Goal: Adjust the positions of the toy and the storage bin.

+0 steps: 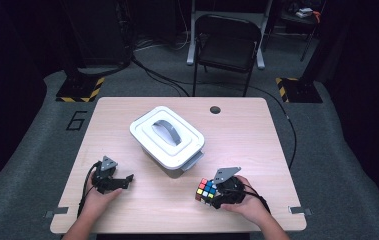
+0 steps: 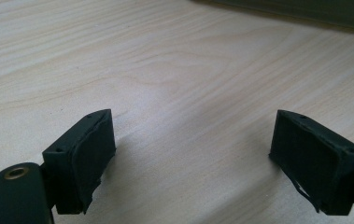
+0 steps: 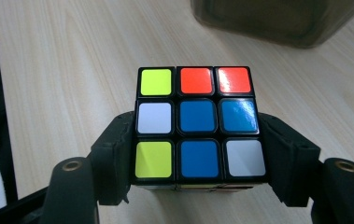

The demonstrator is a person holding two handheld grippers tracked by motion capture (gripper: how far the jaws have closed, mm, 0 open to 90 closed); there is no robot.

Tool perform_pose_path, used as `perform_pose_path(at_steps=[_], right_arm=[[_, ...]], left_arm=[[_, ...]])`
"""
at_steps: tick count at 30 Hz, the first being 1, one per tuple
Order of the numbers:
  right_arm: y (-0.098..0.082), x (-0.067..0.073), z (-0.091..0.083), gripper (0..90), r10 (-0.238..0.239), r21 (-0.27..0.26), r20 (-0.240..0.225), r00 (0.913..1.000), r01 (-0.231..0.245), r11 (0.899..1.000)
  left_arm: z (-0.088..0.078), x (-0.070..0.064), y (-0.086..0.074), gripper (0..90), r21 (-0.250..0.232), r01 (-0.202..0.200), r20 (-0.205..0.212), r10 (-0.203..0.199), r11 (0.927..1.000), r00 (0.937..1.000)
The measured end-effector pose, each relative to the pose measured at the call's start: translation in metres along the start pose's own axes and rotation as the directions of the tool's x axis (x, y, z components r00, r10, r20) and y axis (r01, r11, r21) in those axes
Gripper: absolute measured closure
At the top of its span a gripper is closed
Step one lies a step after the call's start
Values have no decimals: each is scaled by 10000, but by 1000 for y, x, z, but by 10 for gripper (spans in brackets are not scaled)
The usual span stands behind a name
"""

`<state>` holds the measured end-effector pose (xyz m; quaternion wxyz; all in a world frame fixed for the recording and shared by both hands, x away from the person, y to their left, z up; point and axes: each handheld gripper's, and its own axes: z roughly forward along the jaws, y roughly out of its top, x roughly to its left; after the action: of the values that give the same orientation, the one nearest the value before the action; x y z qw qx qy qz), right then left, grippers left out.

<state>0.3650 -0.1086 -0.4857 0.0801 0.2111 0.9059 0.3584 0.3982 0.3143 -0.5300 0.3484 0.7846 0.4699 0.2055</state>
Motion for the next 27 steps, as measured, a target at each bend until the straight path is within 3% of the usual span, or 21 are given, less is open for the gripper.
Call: perform_pose_path(at_steps=[12,17,18,22,27], right_arm=[[0,10,-1,338,-161,116,-233,9996,164,9998],[2,15,1,338,-453,161,-302,9985,458,9988],[3,17,2,338,-285,146,-305,9991,290,9995],[4,18,2,337,-439,165,-423,9981,447,9989],[4,17,2,330,-199,208,-552,9983,211,9996]], left_arm=[[0,0,0,138,-2,3,0,-3,10000,10000],[0,0,0,138,-1,0,-1,0,10000,10000],[0,0,0,138,3,6,-3,-6,10000,10000],[0,0,0,138,-5,4,0,-4,10000,10000],[0,0,0,138,-4,1,-3,-1,10000,10000]])
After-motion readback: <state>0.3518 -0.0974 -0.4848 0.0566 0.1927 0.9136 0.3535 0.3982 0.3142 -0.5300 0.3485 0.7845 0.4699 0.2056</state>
